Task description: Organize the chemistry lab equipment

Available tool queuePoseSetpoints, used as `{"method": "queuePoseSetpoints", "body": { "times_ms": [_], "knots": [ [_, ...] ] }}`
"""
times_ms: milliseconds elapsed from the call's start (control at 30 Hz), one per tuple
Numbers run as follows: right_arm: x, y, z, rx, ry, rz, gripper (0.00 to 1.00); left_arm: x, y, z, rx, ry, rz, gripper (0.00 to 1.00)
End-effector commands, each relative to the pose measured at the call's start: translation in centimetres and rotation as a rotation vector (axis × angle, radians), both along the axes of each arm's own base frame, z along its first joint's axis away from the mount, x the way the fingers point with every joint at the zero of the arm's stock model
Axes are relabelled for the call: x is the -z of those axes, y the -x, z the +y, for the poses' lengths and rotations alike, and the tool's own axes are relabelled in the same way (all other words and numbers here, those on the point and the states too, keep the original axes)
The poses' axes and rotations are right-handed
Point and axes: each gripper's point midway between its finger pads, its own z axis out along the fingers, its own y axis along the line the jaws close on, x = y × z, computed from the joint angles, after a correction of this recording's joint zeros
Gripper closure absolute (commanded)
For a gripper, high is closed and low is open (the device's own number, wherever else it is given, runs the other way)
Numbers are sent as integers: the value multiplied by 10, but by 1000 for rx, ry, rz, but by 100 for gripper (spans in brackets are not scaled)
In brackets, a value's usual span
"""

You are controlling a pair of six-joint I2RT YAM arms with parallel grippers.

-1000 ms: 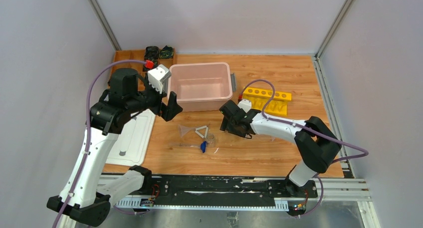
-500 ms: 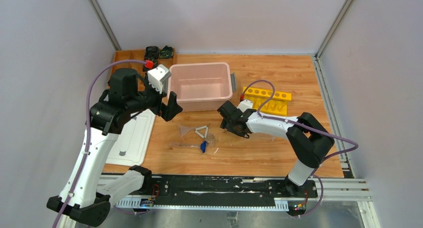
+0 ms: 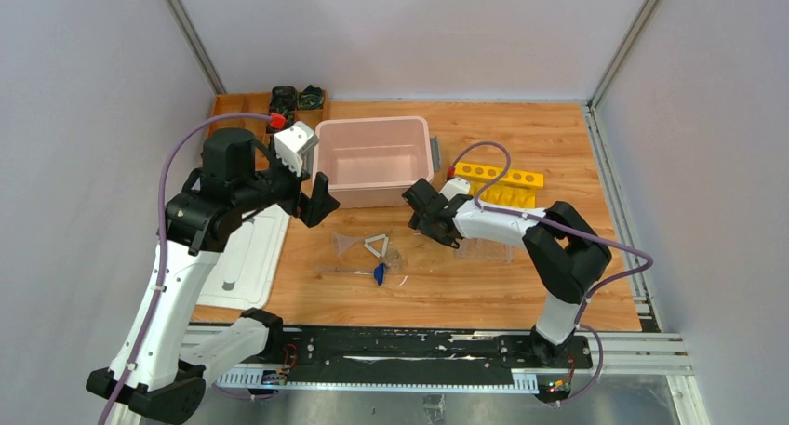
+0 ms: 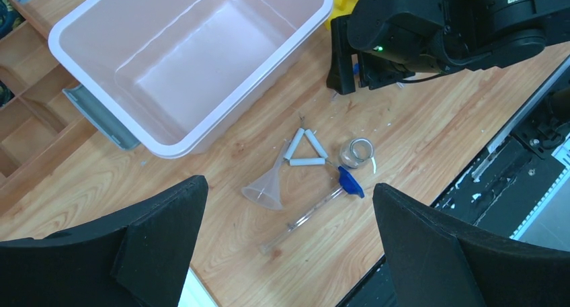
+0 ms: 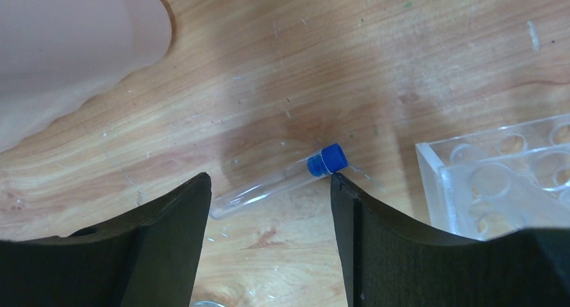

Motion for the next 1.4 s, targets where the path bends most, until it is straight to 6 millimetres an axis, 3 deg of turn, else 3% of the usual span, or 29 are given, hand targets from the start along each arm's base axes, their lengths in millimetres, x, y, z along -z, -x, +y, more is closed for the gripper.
{"method": "queuePoseSetpoints", "body": {
  "times_ms": [0,167,500,967,1167,1300,1367],
  "knots": [
    [14,-7,-13,32,85,19,32,-10,1,1,12,5,-39,0],
    [21,-10,-15,21,136,30,44,-9,1,1,13,-2,-44,0],
    [30,4,-27,-21,220,45,63,-12,0,1,16,-4,-52,0],
    [29,31,-38,-120,270,69,79,-18,3,0,19,11,-56,0],
    [27,35,-27,-183,216,96,81,-17,4,-1,24,15,-50,0],
    [18,37,-19,-226,173,101,99,-20,6,-1,20,25,-52,0],
    [4,36,-16,-235,141,69,100,-19,6,-1,17,27,-48,0]
  ]
}}
